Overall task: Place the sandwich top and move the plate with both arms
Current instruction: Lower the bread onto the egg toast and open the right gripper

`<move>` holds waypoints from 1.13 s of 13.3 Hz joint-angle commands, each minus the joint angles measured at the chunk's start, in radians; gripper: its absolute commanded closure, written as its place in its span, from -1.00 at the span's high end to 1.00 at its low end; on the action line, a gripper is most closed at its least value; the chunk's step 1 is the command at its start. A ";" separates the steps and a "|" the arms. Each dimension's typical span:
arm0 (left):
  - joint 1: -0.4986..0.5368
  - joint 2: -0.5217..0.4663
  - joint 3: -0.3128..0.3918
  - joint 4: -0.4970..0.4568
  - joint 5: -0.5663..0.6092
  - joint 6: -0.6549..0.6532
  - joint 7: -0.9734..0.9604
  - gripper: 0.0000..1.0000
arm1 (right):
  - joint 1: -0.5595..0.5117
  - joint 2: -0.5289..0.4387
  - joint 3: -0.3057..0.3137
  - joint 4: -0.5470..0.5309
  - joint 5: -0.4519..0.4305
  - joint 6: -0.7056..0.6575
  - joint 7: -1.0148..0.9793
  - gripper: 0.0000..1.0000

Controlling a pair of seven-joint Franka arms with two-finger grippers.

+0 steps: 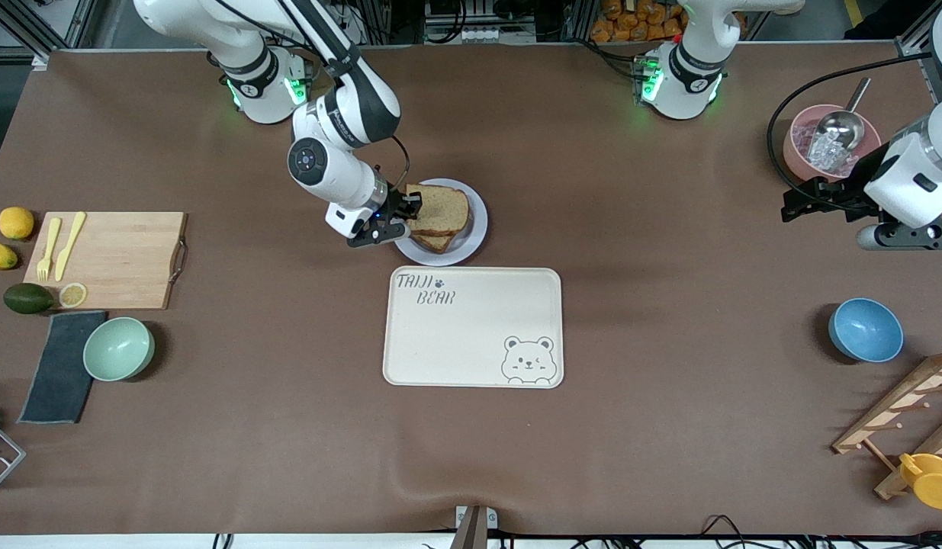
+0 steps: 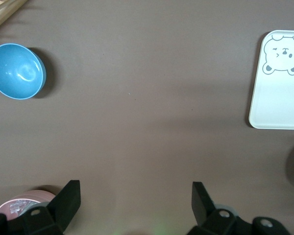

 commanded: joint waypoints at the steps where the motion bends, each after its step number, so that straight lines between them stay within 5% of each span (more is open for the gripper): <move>1: 0.002 -0.006 -0.002 -0.012 -0.017 0.017 -0.018 1.00 | 0.018 -0.005 -0.010 -0.004 0.026 0.010 0.006 -0.42; 15: 0.001 -0.005 -0.002 -0.012 -0.017 0.025 -0.018 1.00 | -0.039 -0.011 -0.018 0.027 0.023 -0.076 -0.003 0.09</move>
